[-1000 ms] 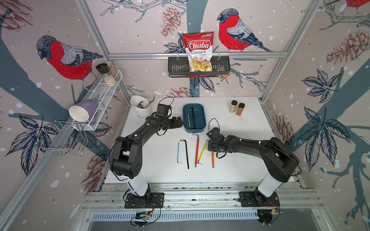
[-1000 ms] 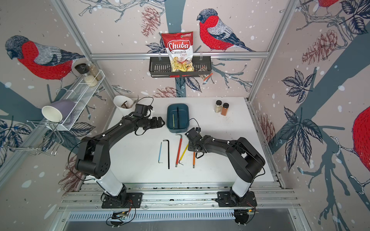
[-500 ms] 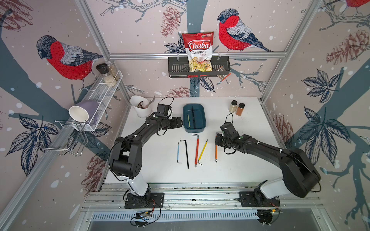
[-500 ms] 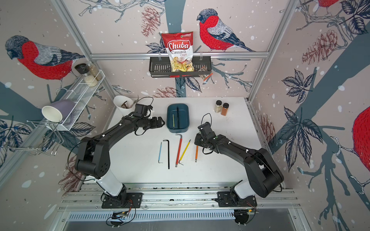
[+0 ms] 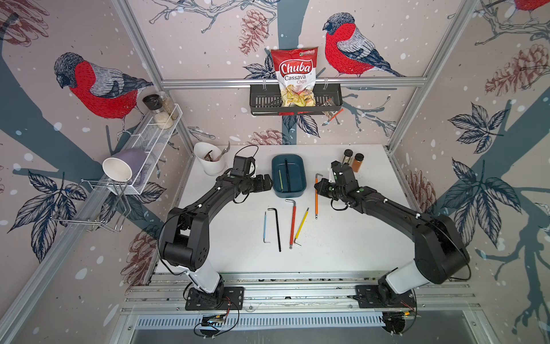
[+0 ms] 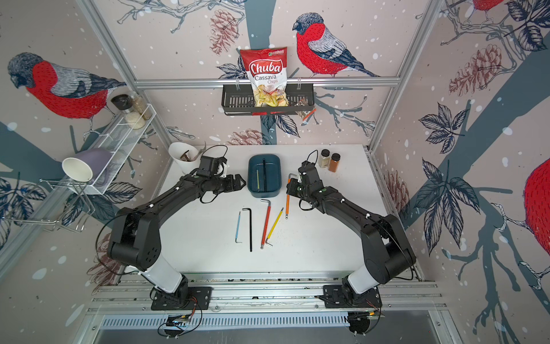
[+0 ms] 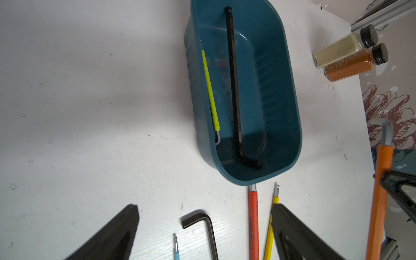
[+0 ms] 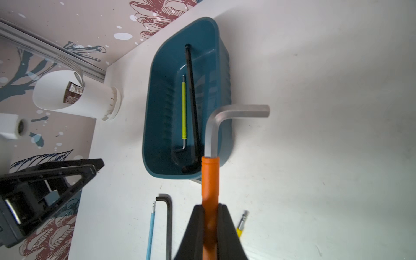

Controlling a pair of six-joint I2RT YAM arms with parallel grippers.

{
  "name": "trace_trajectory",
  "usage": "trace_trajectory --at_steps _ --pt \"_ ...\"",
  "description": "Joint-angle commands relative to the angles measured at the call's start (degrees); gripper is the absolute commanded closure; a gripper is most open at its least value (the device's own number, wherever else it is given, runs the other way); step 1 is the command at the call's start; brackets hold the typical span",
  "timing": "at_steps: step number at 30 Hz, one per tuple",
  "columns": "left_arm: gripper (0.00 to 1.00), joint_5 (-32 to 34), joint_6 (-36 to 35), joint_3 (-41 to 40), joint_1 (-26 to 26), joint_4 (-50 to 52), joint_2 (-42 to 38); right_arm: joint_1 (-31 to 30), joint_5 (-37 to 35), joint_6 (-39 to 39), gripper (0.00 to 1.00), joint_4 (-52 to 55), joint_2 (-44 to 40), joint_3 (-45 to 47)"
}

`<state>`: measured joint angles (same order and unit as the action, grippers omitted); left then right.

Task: Put the hex key on the desktop into the storage box
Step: Place the Allen key in the storage box.

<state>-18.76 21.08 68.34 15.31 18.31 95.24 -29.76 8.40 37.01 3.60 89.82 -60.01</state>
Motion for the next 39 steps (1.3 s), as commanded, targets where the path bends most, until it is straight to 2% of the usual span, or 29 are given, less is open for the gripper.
trace_trajectory --at_steps 1,6,10,15,21,31,39 --pt "0.05 -1.3 -0.7 1.0 0.3 -0.3 -0.6 0.2 0.0 -3.3 1.0 1.2 2.7 -5.8" --pt "0.05 -3.0 0.8 0.6 0.6 -2.2 -1.1 0.8 -1.0 -3.7 1.0 1.7 6.3 -11.7" --pt "0.05 -6.6 3.9 10.0 0.6 1.1 2.6 1.0 -0.4 -3.6 1.0 2.6 10.0 -16.3" --pt "0.05 -5.8 1.7 16.8 0.6 2.9 6.8 1.2 2.6 -4.3 1.0 4.9 15.0 -23.7" --pt "0.05 -5.3 0.8 11.6 0.5 -0.8 6.4 1.4 3.8 -6.5 1.0 10.1 21.5 -33.1" --pt "0.05 -1.7 -0.8 11.8 0.6 1.0 5.6 1.3 6.0 -6.0 1.0 11.8 30.8 -42.7" --pt "0.05 -1.8 -0.2 11.8 0.5 1.2 6.1 1.3 6.1 -6.2 1.0 12.8 36.1 -47.9"
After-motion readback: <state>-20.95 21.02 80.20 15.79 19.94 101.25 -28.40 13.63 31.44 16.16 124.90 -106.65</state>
